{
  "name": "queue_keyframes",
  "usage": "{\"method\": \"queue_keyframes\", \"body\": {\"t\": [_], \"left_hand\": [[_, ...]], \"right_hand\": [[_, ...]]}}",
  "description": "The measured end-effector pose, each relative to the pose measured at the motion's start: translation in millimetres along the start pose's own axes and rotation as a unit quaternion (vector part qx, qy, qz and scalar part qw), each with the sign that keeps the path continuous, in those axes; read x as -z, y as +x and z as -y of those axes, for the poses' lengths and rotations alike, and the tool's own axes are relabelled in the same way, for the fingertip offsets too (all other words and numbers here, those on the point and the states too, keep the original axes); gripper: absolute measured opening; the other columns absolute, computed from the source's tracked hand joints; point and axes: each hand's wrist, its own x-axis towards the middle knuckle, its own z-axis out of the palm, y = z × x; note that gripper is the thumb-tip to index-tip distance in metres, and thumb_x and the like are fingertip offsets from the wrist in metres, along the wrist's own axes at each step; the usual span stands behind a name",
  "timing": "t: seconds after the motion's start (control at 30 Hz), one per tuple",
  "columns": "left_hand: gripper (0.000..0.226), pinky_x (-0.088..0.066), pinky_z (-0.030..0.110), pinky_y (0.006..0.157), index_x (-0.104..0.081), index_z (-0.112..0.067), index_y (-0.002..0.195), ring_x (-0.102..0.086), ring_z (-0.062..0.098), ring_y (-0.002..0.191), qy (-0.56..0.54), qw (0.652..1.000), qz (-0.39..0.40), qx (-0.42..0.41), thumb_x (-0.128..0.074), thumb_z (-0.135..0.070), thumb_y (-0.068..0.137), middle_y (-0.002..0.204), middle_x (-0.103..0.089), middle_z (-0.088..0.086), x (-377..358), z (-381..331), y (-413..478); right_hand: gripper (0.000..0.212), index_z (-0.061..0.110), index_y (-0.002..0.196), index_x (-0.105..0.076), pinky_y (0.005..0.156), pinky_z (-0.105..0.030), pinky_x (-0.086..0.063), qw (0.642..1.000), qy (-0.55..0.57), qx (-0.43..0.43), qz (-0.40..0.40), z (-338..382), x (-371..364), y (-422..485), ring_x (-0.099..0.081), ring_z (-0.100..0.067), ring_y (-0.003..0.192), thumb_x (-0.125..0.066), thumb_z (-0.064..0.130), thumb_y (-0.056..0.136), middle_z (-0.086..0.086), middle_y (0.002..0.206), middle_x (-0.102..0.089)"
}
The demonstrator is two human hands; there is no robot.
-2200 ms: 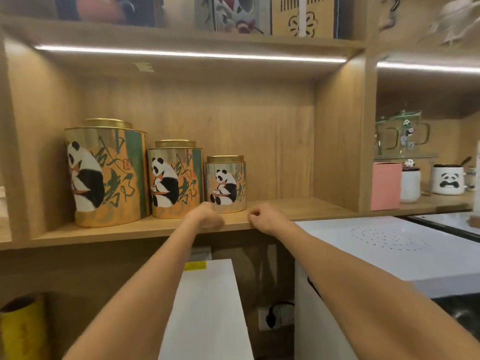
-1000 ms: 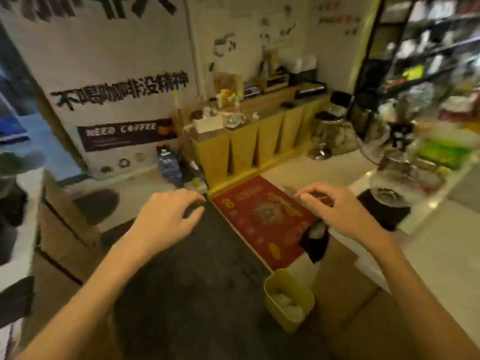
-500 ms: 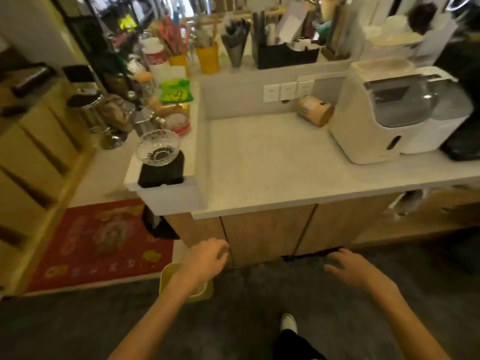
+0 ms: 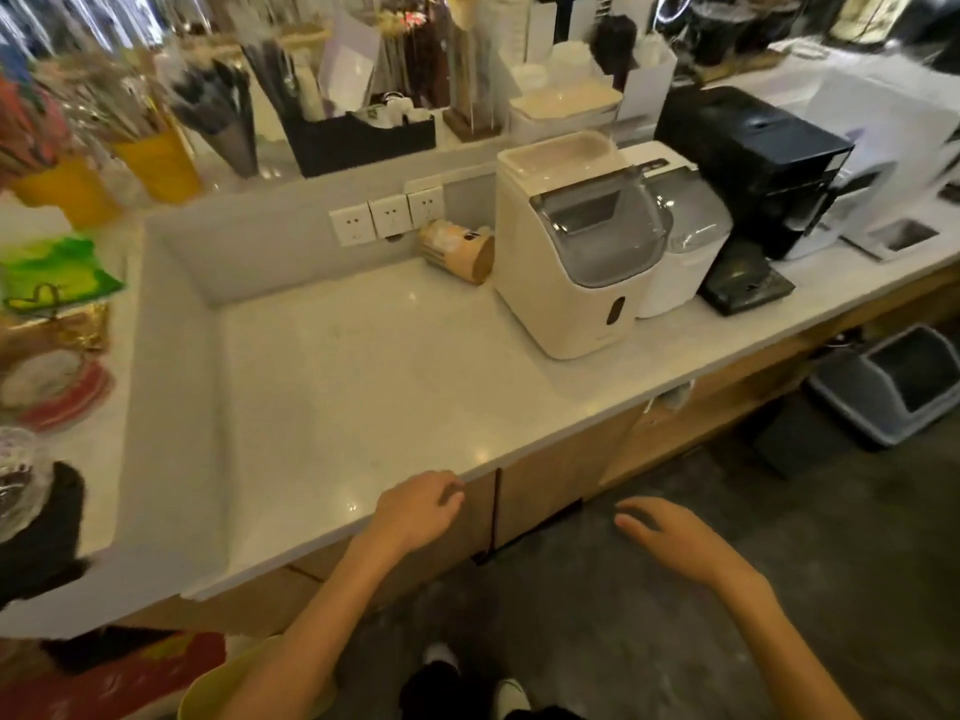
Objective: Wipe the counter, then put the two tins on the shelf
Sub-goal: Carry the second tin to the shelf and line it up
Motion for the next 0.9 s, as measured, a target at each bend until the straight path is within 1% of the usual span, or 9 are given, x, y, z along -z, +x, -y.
{"method": "queue_keyframes", "body": {"t": [0.1, 0.2, 0.33, 0.4, 0.5, 0.6, 0.7, 0.83, 0.9], "left_hand": [[0.035, -0.049, 0.039, 0.098, -0.057, -0.029, 0.129, -0.06, 0.019, 0.115, -0.048, 0.999, 0.004, 0.015, -0.042, -0.042, 0.1, 0.133, -0.062, -0.004, 18.6, 12.6, 31.4], [0.035, -0.048, 0.036, 0.098, -0.058, -0.028, 0.128, -0.061, 0.019, 0.115, -0.076, 0.997, -0.005, 0.033, -0.044, -0.043, 0.1, 0.132, -0.062, -0.004, 43.9, 33.0, 66.4], [0.033, -0.045, 0.033, 0.094, -0.061, -0.028, 0.125, -0.061, 0.019, 0.114, -0.107, 0.992, -0.031, 0.059, -0.048, -0.042, 0.098, 0.128, -0.065, -0.004, 86.4, 63.4, 119.5], [0.033, -0.044, 0.031, 0.091, -0.062, -0.029, 0.124, -0.061, 0.018, 0.114, -0.125, 0.989, -0.045, 0.072, -0.049, -0.042, 0.097, 0.127, -0.065, -0.004, 108.1, 76.0, 145.4], [0.036, -0.043, 0.031, 0.09, -0.058, -0.027, 0.129, -0.061, 0.02, 0.114, -0.145, 0.985, -0.058, 0.079, -0.049, -0.042, 0.097, 0.128, -0.065, -0.002, 136.8, 89.2, 184.8], [0.046, -0.044, 0.032, 0.09, -0.045, -0.023, 0.141, -0.061, 0.024, 0.117, -0.117, 0.986, -0.08, 0.084, -0.045, -0.041, 0.099, 0.132, -0.063, 0.003, 158.7, 92.4, 217.6], [0.05, -0.046, 0.034, 0.095, -0.039, -0.021, 0.145, -0.059, 0.025, 0.121, -0.077, 0.99, -0.091, 0.08, -0.042, -0.042, 0.1, 0.136, -0.06, 0.006, 173.2, 92.9, 252.2], [0.054, -0.043, 0.038, 0.103, -0.037, -0.016, 0.148, -0.053, 0.028, 0.129, -0.131, 0.985, -0.07, 0.09, -0.04, -0.042, 0.1, 0.144, -0.053, 0.009, 193.9, 80.5, 313.7], [0.055, -0.041, 0.038, 0.106, -0.036, -0.015, 0.149, -0.051, 0.029, 0.131, -0.188, 0.974, -0.064, 0.11, -0.04, -0.041, 0.1, 0.146, -0.051, 0.01, 202.1, 70.8, 350.8]], "right_hand": [[0.044, 0.023, 0.136, -0.057, 0.101, -0.027, -0.043, 0.999, 0.007, 0.034, 0.024, 35.4, 8.4, 47.8, -0.055, -0.014, 0.125, -0.05, 0.045, 0.099, 0.003, 0.141, -0.058], [0.043, 0.023, 0.136, -0.057, 0.107, -0.031, -0.043, 0.997, 0.012, 0.058, 0.042, 81.5, 14.9, 93.8, -0.053, -0.015, 0.128, -0.05, 0.044, 0.099, 0.002, 0.141, -0.058], [0.041, 0.027, 0.135, -0.057, 0.107, -0.028, -0.038, 0.994, 0.013, 0.089, 0.06, 141.0, 40.2, 150.6, -0.049, -0.012, 0.13, -0.048, 0.046, 0.099, 0.005, 0.145, -0.054], [0.044, 0.027, 0.138, -0.053, 0.113, -0.032, -0.034, 0.994, -0.005, 0.104, 0.04, 166.2, 58.8, 178.8, -0.045, -0.015, 0.136, -0.047, 0.046, 0.099, 0.004, 0.15, -0.049], [0.049, 0.024, 0.145, -0.045, 0.117, -0.033, -0.025, 0.991, -0.042, 0.121, -0.029, 198.1, 86.4, 221.2, -0.036, -0.02, 0.143, -0.049, 0.043, 0.1, -0.003, 0.156, -0.04], [0.051, 0.025, 0.146, -0.043, 0.118, -0.037, -0.027, 0.99, -0.029, 0.124, -0.059, 226.8, 111.3, 257.6, -0.037, -0.021, 0.143, -0.048, 0.045, 0.099, -0.001, 0.155, -0.041], [0.053, 0.025, 0.148, -0.041, 0.117, -0.037, -0.027, 0.99, -0.008, 0.131, -0.059, 249.9, 124.5, 299.9, -0.036, -0.02, 0.143, -0.046, 0.047, 0.099, 0.0, 0.156, -0.041], [0.052, 0.019, 0.145, -0.043, 0.11, -0.036, -0.032, 0.991, -0.008, 0.116, -0.074, 283.8, 143.5, 376.6, -0.041, -0.025, 0.139, -0.043, 0.046, 0.101, -0.008, 0.152, -0.044], [0.042, 0.019, 0.131, -0.056, 0.1, -0.033, -0.043, 0.989, 0.02, 0.117, -0.093, 303.7, 156.6, 419.5, -0.055, -0.027, 0.122, -0.041, 0.042, 0.1, -0.011, 0.138, -0.057]]}}
